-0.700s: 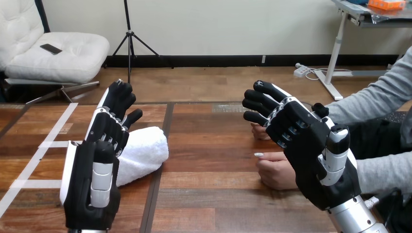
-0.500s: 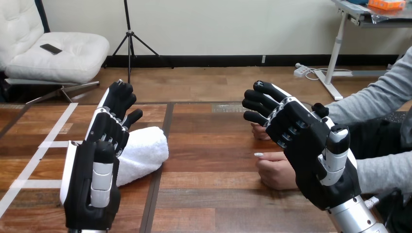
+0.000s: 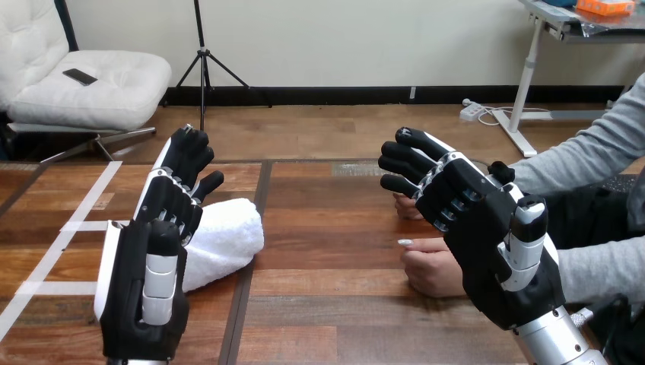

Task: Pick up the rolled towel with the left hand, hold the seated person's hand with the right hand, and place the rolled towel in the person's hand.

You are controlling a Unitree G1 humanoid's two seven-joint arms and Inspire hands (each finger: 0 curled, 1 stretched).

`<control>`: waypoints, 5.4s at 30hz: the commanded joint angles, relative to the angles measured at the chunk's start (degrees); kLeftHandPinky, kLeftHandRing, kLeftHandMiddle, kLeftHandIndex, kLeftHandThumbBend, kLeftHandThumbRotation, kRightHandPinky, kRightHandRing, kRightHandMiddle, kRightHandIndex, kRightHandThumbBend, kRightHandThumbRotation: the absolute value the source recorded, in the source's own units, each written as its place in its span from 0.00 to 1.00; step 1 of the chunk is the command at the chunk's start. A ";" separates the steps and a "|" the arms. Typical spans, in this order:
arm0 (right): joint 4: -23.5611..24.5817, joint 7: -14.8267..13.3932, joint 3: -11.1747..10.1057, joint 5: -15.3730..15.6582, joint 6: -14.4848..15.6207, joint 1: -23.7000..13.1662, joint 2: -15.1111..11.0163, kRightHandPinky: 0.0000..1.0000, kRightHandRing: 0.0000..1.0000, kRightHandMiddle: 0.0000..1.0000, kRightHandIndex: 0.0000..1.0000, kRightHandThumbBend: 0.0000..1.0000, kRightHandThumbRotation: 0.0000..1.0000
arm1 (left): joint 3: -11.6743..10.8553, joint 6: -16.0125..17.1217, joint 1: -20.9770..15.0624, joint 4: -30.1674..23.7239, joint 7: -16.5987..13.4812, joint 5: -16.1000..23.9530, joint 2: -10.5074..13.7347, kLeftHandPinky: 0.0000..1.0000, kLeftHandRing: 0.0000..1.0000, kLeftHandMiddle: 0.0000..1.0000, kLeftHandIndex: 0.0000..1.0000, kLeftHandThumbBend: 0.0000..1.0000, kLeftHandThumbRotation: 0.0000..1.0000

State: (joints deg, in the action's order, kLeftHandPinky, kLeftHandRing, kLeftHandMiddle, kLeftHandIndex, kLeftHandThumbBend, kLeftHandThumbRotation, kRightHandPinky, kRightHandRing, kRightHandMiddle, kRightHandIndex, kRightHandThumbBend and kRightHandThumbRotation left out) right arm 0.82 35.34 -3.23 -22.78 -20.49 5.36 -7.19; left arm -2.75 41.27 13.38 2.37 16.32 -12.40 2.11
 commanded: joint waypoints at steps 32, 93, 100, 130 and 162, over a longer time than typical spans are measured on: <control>-0.82 -0.29 -0.80 -0.09 -1.26 -4.32 -0.18 0.86 0.87 0.85 0.85 1.00 1.00 | -3.84 1.33 -6.62 1.86 -7.43 15.43 3.95 0.89 0.97 0.96 0.95 1.00 0.81; -3.67 0.78 -0.40 -0.36 -2.03 -7.08 0.40 0.87 0.87 0.85 0.84 1.00 1.00 | 2.76 -21.54 -37.17 21.68 -14.44 37.97 18.58 0.77 0.93 1.00 1.00 1.00 0.68; -3.71 0.75 -0.36 -0.38 -2.13 -7.18 0.45 0.86 0.87 0.85 0.84 1.00 1.00 | 4.95 -21.94 -40.61 26.90 -15.74 40.47 19.91 0.76 0.93 1.00 1.00 1.00 0.66; -3.99 0.72 -0.55 -0.34 -3.11 -7.32 0.58 0.86 0.86 0.84 0.84 1.00 1.00 | 16.41 -25.59 -54.07 49.59 -23.71 52.70 22.61 0.90 0.95 0.96 0.94 1.00 0.64; -3.28 0.62 -0.51 -0.69 -3.10 -7.07 0.38 0.86 0.86 0.84 0.84 1.00 1.00 | 27.00 -37.26 -57.16 51.50 -20.18 60.95 23.84 0.99 0.99 1.00 0.96 1.00 0.67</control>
State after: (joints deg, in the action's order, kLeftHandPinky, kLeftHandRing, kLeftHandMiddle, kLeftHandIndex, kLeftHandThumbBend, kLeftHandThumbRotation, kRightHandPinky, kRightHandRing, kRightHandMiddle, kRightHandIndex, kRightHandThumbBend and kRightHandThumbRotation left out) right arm -2.99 35.95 -3.16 -22.58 -22.45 2.10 -6.93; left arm 22.95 5.09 -39.29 55.80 -5.07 47.97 24.41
